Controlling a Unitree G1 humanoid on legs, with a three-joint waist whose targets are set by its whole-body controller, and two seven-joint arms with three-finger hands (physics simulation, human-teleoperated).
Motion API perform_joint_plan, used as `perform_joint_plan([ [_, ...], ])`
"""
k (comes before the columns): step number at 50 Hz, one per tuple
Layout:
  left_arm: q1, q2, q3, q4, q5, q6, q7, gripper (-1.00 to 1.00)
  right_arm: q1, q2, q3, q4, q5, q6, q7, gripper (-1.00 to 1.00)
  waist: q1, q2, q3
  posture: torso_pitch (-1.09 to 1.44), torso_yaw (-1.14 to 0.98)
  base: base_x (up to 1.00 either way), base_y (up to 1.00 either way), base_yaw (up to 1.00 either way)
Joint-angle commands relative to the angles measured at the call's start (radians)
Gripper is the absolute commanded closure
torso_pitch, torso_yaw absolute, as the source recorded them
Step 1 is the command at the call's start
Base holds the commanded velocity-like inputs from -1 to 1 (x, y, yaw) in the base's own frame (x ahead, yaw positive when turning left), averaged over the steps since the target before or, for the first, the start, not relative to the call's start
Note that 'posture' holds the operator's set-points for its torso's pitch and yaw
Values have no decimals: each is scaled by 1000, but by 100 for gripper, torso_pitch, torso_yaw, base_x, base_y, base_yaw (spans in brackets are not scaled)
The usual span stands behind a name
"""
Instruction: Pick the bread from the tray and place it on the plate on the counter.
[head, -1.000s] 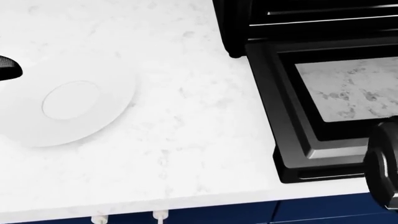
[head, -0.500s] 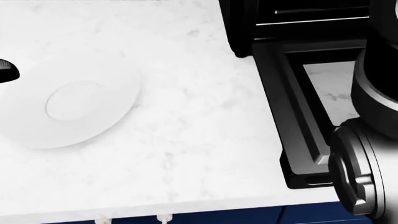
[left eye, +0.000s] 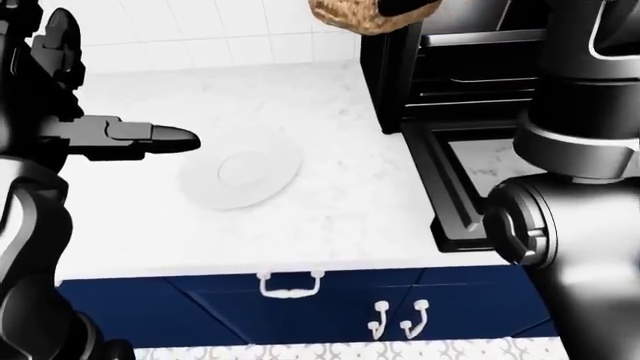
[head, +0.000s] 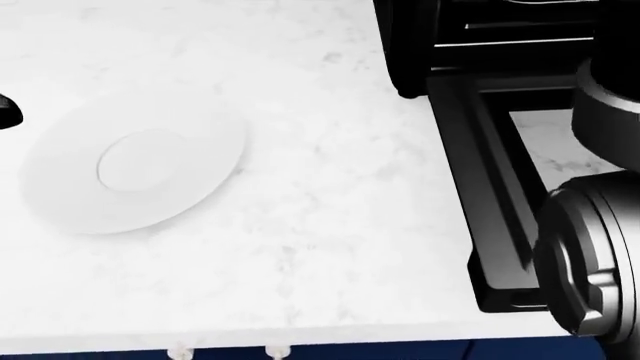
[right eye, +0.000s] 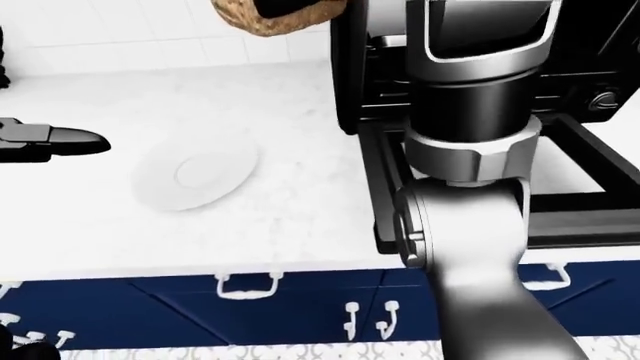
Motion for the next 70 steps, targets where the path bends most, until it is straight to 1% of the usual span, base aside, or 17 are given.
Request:
perform_joint_plan([
  [1,-24,16,17,-16,5,-24,6,-100,-56,-5,-6,24,9,-85,-1,100,6,3,-29,0,24,0,0,0],
  [4,-25,16,18,-18,1,-20,8,-100,-96,9,-3,118,17,-146,-1,100,23,7,-30,0,25,0,0,0],
  [9,-25,20,22,-20,-4,-17,8,-100,-123,27,7,225,11,-213,0,100,58,13,-33,0,28,0,0,0],
  [12,-23,20,28,-25,-9,-13,9,-100,-144,45,14,306,7,-267,9,100,80,16,-37,0,29,0,0,0],
  [16,-29,27,34,-28,-17,-3,12,-100,-171,76,13,435,1,-355,-8,100,110,23,-42,0,31,0,0,0],
  [19,-25,38,42,-34,-23,2,10,-100,-158,96,16,519,-6,-433,-20,100,131,28,-46,0,33,0,0,0],
  [21,-24,54,67,-45,-36,23,5,-100,-137,111,14,568,-9,-474,-37,100,145,31,-49,0,34,0,0,0],
  [24,-24,66,85,-59,-51,40,9,-100,-115,123,16,568,-10,-485,-37,100,166,33,-54,0,35,0,0,0],
  [35,0,73,77,-58,-67,22,30,-100,-16,162,29,530,-20,-497,-35,100,241,40,-66,0,41,0,0,0],
  [41,8,67,65,-51,-59,4,32,-100,12,181,32,518,-21,-491,-38,100,275,41,-74,0,44,0,0,0],
  [47,16,67,74,-60,-59,4,26,-100,63,195,39,482,-30,-469,-50,100,307,41,-79,0,47,0,0,0],
  [51,20,67,74,-57,-53,-7,25,-100,72,196,40,476,-36,-459,-52,100,327,40,-82,0,48,0,0,0],
  [59,18,62,58,-50,-37,-18,18,-100,98,194,36,509,-49,-488,-65,100,354,37,-88,0,48,0,0,0],
  [70,10,64,62,-55,-32,-2,11,-100,156,211,46,500,-62,-514,-82,100,371,34,-93,0,48,0,0,0],
])
